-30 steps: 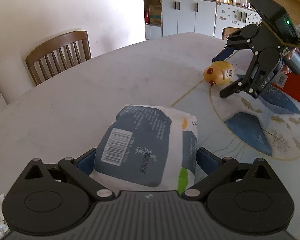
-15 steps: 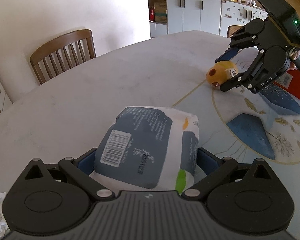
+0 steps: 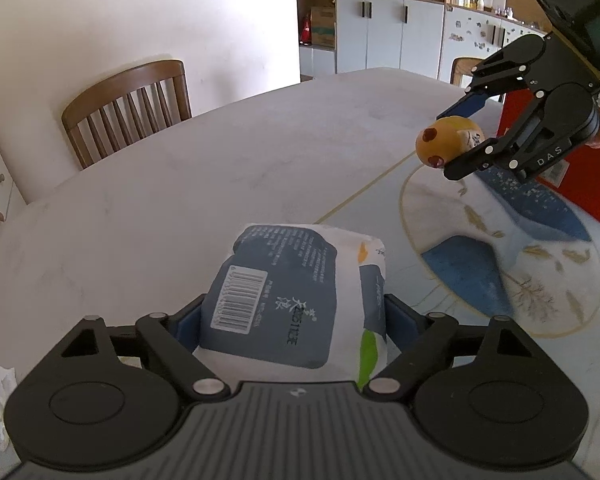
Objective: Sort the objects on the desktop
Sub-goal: 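Carry the wipe pack and yellow toy with both tools over the red box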
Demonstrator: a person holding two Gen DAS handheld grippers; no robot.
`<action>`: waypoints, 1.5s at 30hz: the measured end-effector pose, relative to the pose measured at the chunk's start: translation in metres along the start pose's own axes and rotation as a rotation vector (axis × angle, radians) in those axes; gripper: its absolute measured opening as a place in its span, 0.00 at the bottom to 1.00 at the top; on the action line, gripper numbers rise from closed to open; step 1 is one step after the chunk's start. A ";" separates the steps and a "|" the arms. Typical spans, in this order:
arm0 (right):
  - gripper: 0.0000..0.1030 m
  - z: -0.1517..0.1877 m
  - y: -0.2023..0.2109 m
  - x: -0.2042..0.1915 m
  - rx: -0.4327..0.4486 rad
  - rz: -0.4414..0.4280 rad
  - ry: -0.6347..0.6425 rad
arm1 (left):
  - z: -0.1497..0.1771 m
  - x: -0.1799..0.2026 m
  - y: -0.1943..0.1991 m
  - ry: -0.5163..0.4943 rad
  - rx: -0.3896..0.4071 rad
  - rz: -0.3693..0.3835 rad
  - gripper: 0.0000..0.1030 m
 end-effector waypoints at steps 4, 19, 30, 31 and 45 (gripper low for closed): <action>0.56 0.002 0.017 0.001 0.014 -0.004 -0.019 | -0.001 0.009 0.007 -0.004 0.000 0.003 0.79; 0.56 0.016 0.081 0.014 0.068 0.026 -0.061 | -0.034 0.055 0.047 -0.005 0.080 0.033 0.77; 0.56 0.032 0.128 0.035 0.128 0.064 -0.083 | -0.086 0.109 0.067 -0.088 0.159 0.076 0.76; 0.56 0.035 0.132 0.037 0.131 0.068 -0.084 | -0.089 0.113 0.068 -0.096 0.164 0.076 0.76; 0.56 0.089 0.175 0.086 0.151 0.107 -0.103 | -0.136 0.193 0.069 -0.153 0.192 0.100 0.77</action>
Point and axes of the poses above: each gripper's, at about its wrist camera, not at the fingertips, and y roughly against the way its jaws point, x to its right, z to its underside, the point moved 5 cm from there along -y, roughly the way its jaws point, and after that the axes turned 1 degree about -y, right-handed, at the moved point
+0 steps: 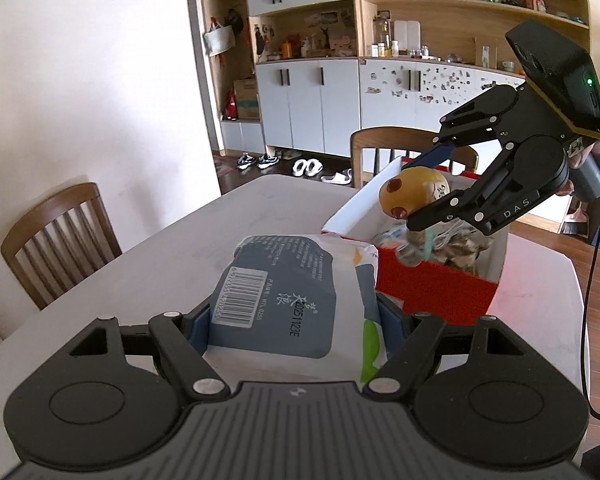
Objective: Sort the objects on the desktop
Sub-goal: 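Carry the wipe pack and yellow toy with both tools over the red box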
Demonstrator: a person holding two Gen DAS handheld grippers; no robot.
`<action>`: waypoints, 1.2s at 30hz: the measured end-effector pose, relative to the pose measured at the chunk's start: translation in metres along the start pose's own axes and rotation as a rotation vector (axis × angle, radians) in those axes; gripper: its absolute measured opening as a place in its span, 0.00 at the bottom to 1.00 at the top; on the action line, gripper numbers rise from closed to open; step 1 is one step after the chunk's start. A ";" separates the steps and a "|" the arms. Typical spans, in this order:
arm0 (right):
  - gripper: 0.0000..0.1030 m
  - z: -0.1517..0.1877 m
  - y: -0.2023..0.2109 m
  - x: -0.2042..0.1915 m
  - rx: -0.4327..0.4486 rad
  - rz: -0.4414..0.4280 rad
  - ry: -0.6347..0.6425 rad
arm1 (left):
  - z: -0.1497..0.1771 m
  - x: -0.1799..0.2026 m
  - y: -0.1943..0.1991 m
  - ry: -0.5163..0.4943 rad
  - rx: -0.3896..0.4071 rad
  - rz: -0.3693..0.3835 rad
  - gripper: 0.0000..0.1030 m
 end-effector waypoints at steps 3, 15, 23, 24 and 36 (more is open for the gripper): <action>0.56 0.012 0.009 0.019 -0.002 0.004 -0.009 | -0.012 0.017 -0.008 -0.008 0.001 0.002 0.76; 0.56 0.067 0.032 0.098 -0.038 0.040 -0.051 | -0.050 0.077 -0.058 -0.033 -0.009 0.029 0.77; 0.56 0.096 0.029 0.131 -0.043 0.023 -0.064 | -0.064 0.113 -0.095 -0.038 -0.054 0.046 0.76; 0.56 0.098 0.028 0.134 -0.044 0.021 -0.063 | -0.064 0.116 -0.100 -0.040 -0.068 0.044 0.76; 0.56 0.107 0.001 0.155 -0.055 -0.030 -0.059 | -0.072 0.144 -0.168 -0.001 -0.185 0.058 0.77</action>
Point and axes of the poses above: each gripper's, at about its wrist camera, not at the fingertips, and y roughly against the way its jaws point, x to its right, z to its underside, the point moved 5 cm from there along -y, roughly the way its jaws point, and after that the axes turned 1 degree about -y, right-handed, at the moved point
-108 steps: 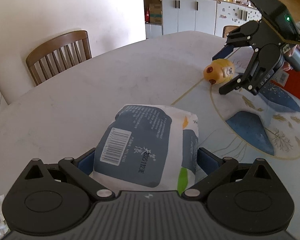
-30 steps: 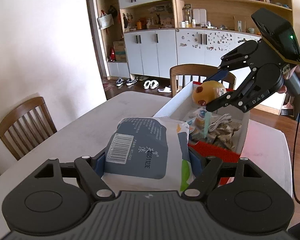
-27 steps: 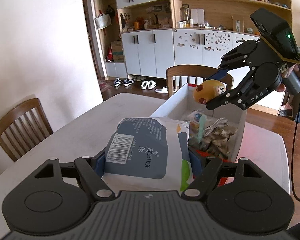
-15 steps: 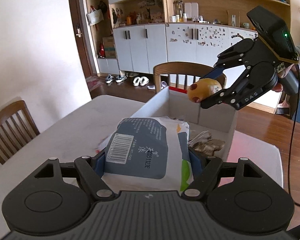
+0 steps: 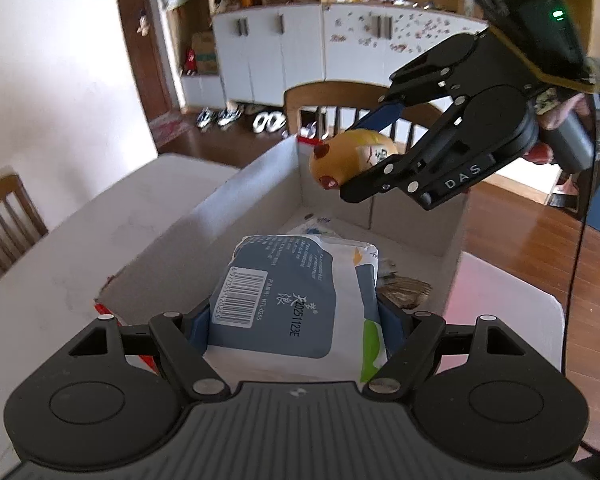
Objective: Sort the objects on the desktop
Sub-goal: 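Carry the wipe pack and yellow toy with both tools over the red box, then lower into the box and open the right tool while the left releases the wipe pack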
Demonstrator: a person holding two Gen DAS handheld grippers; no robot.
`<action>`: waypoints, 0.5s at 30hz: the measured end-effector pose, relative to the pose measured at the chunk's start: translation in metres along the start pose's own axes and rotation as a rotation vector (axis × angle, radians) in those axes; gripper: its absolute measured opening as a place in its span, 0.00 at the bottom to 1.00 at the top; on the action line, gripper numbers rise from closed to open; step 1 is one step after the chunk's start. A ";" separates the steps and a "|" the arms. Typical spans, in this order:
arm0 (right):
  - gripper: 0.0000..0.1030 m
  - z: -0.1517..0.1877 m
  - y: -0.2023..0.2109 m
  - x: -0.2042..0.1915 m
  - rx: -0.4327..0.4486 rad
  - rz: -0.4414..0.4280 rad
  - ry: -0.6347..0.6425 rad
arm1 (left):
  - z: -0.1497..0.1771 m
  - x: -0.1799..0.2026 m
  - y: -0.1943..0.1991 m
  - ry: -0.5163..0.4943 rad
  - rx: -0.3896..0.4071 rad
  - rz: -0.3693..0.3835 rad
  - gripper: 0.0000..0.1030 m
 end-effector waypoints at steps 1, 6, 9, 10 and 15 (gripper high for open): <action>0.56 -0.001 -0.004 0.001 -0.003 -0.004 0.001 | 0.000 -0.003 -0.005 0.018 -0.011 0.001 0.77; 0.56 -0.006 -0.021 0.002 -0.010 -0.030 0.009 | -0.005 -0.009 -0.027 0.087 -0.049 -0.002 0.76; 0.56 -0.009 -0.031 0.002 -0.017 -0.034 0.013 | -0.007 -0.014 -0.033 0.129 -0.052 -0.011 0.76; 0.56 -0.010 -0.035 0.002 -0.020 -0.033 0.012 | -0.007 -0.014 -0.034 0.141 -0.054 -0.014 0.77; 0.56 -0.013 -0.053 0.004 -0.041 -0.033 0.012 | -0.007 -0.016 -0.045 0.163 -0.094 -0.019 0.76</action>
Point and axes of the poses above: each gripper's, at about its wrist camera, not at the fingertips, and y roughly against the way its jaws point, x to its right, z to its underside, the point moved 5 cm from there along -y, roughly the way its jaws point, and after that the axes turned 1 degree about -y, right-handed, at the moved point
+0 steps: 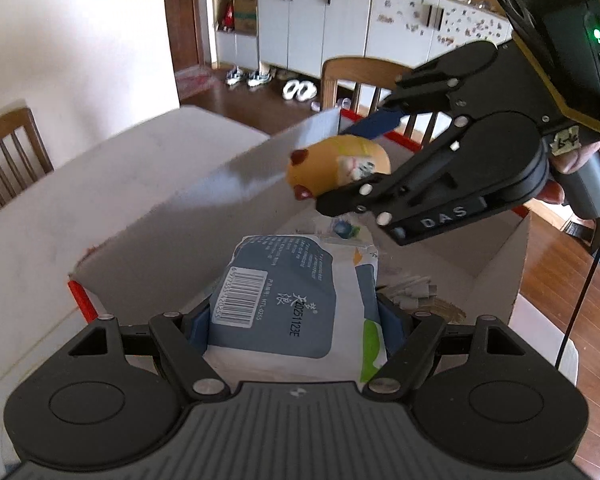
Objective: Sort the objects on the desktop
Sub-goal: 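Lower into the box and open the right tool while the left releases the wipe pack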
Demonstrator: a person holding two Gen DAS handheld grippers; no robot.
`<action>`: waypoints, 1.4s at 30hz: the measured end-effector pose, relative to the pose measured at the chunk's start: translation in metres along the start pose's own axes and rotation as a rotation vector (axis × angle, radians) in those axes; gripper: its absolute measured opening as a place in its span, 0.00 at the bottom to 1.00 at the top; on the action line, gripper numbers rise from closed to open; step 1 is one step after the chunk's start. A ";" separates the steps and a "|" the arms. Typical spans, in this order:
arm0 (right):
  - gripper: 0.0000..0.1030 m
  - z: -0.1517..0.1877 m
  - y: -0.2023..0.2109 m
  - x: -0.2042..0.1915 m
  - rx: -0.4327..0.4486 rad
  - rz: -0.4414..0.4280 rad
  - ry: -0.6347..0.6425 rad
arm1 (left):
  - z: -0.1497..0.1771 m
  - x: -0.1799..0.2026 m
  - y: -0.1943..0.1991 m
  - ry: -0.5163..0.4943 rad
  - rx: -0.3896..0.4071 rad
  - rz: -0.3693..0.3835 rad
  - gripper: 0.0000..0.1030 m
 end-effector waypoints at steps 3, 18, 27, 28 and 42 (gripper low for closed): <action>0.56 0.000 -0.010 -0.001 -0.019 0.000 0.019 | 0.003 0.002 -0.003 0.016 -0.023 0.012 0.77; 0.58 0.013 -0.036 -0.002 -0.087 0.001 0.027 | -0.002 0.008 -0.019 0.017 -0.072 0.008 0.76; 0.64 0.017 -0.031 -0.001 -0.081 -0.003 0.019 | 0.005 0.002 -0.013 0.012 -0.059 -0.015 0.80; 0.65 0.016 -0.030 -0.001 -0.079 -0.002 0.018 | 0.005 0.001 -0.012 0.013 -0.058 -0.019 0.80; 0.75 0.007 0.004 0.001 -0.012 -0.015 -0.017 | 0.010 -0.001 0.015 0.044 0.001 -0.013 0.99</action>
Point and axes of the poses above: each gripper's, at about its wrist camera, not at the fingertips, and y roughly against the way its jaws point, x to its right, z to its underside, the point moved 5 cm from there along -y, roughly the way its jaws point, and after that the axes turned 1 degree about -y, right-handed, at the moved point
